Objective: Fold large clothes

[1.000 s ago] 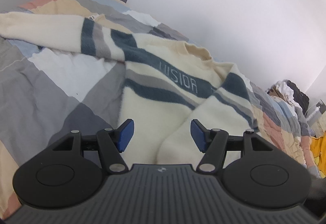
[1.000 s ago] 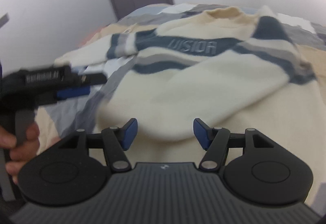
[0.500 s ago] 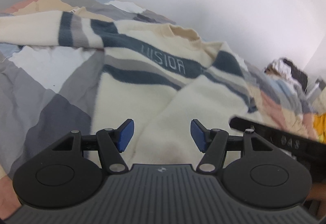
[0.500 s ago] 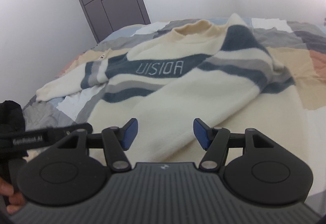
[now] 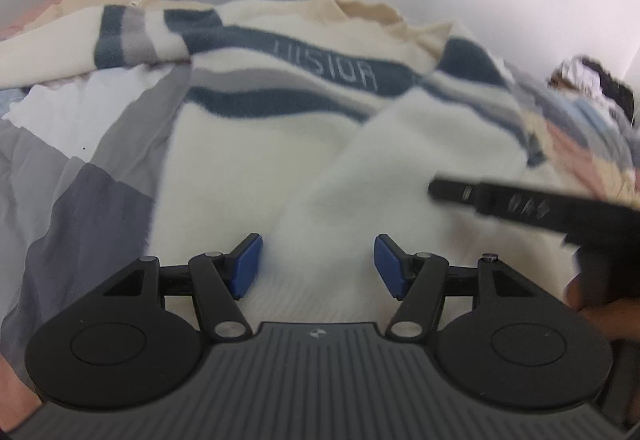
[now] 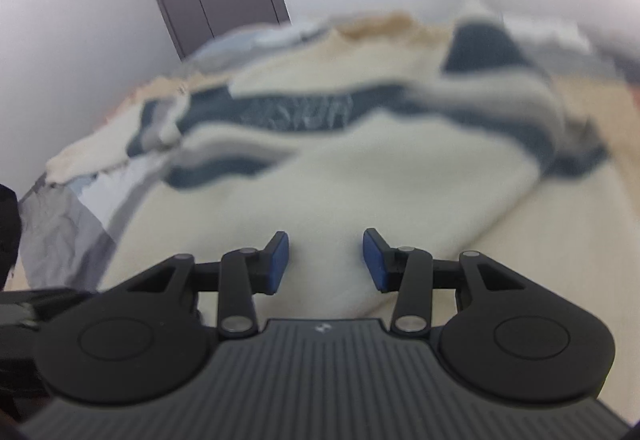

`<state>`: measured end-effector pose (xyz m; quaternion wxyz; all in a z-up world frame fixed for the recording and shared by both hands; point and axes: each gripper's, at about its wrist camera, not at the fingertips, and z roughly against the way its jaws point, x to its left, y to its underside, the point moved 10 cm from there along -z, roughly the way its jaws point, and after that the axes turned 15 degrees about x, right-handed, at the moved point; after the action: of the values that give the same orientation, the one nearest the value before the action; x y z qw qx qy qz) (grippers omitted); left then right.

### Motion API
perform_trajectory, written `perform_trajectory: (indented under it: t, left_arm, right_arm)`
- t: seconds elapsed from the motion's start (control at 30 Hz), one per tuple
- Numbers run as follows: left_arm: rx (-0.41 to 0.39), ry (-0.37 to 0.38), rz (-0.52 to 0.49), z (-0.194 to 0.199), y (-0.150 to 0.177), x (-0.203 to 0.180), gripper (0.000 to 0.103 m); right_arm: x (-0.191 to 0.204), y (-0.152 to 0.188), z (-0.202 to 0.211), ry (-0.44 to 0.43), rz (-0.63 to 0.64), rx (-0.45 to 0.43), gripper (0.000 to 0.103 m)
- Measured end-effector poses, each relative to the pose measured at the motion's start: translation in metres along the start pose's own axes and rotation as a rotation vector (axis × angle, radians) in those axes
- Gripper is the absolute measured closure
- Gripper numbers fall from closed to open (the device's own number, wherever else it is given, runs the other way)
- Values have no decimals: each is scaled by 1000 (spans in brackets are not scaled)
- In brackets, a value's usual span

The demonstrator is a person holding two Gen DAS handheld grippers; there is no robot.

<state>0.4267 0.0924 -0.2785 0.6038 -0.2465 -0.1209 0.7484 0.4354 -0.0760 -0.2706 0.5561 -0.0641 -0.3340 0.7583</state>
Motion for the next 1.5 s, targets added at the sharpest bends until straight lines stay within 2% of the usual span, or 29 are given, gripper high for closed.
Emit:
perform_trajectory:
  t: [0.17,0.27,0.37,0.53,0.6,0.7,0.8,0.83,0.87,0.9,0.97,1.07,1.13,1.23,1.27,1.3,1.33,1.37,1.43,1.5]
  left_arm:
    - [-64,22,199,16,-21,44,36]
    - [-38,-1,369,14,-43,89,36]
    - [-37,19,530,9,-72,143,36]
    - [-112,-130,669,17,-105,244,36]
    - [-142,-121,741,18,-111,282,36]
    - [-230,-91,842,23,-117,333,35]
    - [-278,0,961,14,-119,369,33]
    - [-297,46,971,10,-122,376,33]
    - [-285,48,946,4,-126,380,32]
    - [-278,11,904,1,-132,383,32]
    - [-312,-65,852,2,-142,389,32]
    - [-389,-121,914,5,-153,405,32]
    - [-427,-244,949,14,-158,414,32]
    - [-410,-241,1017,9,-167,429,34]
    - [-399,-258,1032,8,-168,434,37]
    - [-398,-301,1029,10,-169,437,52]
    - [-393,-374,1010,13,-169,436,61]
    - [-364,-439,984,13,-172,441,77]
    - [-341,-497,917,15,-177,435,89]
    - [-402,-548,803,35,-184,425,91]
  right_arm:
    - [-8,-1,-7,-26,-45,27,61]
    - [-6,0,-3,-20,-27,21,61]
    - [-7,0,-3,-30,-29,21,61]
    - [-9,-3,-3,-51,-40,21,61]
    - [-11,-3,-5,-59,-49,21,61]
    - [-14,-3,-4,-77,-75,18,61]
    - [-13,-3,-7,-76,-76,19,60]
    - [-12,-3,-8,-69,-67,19,60]
    - [-11,-4,-9,-60,-57,16,60]
    - [-12,-6,-9,-54,-55,6,60]
    - [-14,-8,-10,-53,-58,-8,60]
    - [-18,-13,-15,-52,-75,-20,61]
    - [-19,-16,-18,-50,-82,-22,61]
    - [-19,-20,-19,-34,-75,-31,61]
    - [-19,-20,-18,-30,-74,-40,61]
    - [-20,-19,-18,-31,-77,-45,61]
    - [-21,-19,-18,-37,-83,-46,61]
    - [-22,-20,-17,-41,-88,-47,61]
    - [-20,-23,-16,-26,-66,-54,61]
    - [-15,-26,-13,31,-5,-78,60]
